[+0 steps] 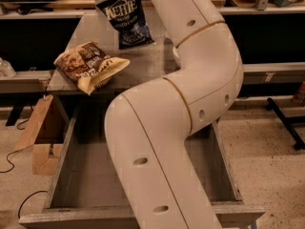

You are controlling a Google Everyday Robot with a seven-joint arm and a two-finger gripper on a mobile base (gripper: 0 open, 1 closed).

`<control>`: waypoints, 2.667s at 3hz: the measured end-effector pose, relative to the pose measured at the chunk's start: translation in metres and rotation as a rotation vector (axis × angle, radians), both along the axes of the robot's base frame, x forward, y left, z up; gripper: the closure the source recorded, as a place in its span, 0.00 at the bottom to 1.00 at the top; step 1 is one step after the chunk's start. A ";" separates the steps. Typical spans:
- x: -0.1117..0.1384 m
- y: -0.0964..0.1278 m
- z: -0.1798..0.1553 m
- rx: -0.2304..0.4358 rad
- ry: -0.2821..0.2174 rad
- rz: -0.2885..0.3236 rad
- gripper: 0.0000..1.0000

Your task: Pick blue chip bag from top drawer and place on counter

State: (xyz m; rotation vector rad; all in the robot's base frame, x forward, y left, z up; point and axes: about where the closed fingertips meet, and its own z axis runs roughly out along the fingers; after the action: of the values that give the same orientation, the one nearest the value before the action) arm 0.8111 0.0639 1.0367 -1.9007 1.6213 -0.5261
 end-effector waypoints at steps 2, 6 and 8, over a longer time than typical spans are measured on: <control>0.005 0.004 -0.006 0.000 0.000 0.003 0.14; 0.014 -0.113 0.022 0.303 -0.042 -0.264 0.00; -0.040 -0.303 0.077 0.636 -0.119 -0.681 0.00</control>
Offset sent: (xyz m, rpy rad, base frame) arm 0.0023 0.0019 -0.0030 -0.0001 0.0000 0.0017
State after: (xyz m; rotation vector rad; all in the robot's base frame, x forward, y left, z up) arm 0.7714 -0.2390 1.1134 -0.8314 2.0288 -0.3105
